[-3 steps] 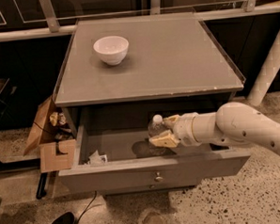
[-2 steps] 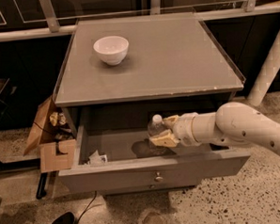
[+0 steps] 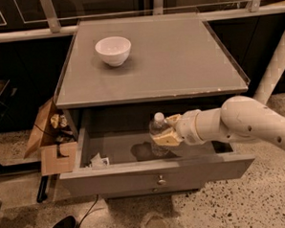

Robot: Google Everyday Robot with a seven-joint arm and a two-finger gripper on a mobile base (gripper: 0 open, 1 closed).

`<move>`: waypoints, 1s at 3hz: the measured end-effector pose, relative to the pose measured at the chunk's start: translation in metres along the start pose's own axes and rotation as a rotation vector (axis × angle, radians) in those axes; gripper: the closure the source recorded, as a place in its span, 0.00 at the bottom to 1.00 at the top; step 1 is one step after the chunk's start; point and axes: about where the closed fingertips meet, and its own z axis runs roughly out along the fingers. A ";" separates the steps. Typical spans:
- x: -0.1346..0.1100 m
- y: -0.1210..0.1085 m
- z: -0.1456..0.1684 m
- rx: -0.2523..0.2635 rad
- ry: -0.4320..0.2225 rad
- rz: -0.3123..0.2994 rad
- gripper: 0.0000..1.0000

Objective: Pick water bottle from top drawer and place on counter

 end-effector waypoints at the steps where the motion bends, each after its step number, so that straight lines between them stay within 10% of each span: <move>1: -0.037 0.003 -0.021 -0.049 0.022 0.021 1.00; 2: -0.091 0.002 -0.050 -0.071 0.056 0.029 1.00; 3: -0.176 -0.024 -0.088 0.016 0.063 -0.014 1.00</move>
Offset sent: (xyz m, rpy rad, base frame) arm -0.0013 0.0268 0.1840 -0.0422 0.1313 0.0348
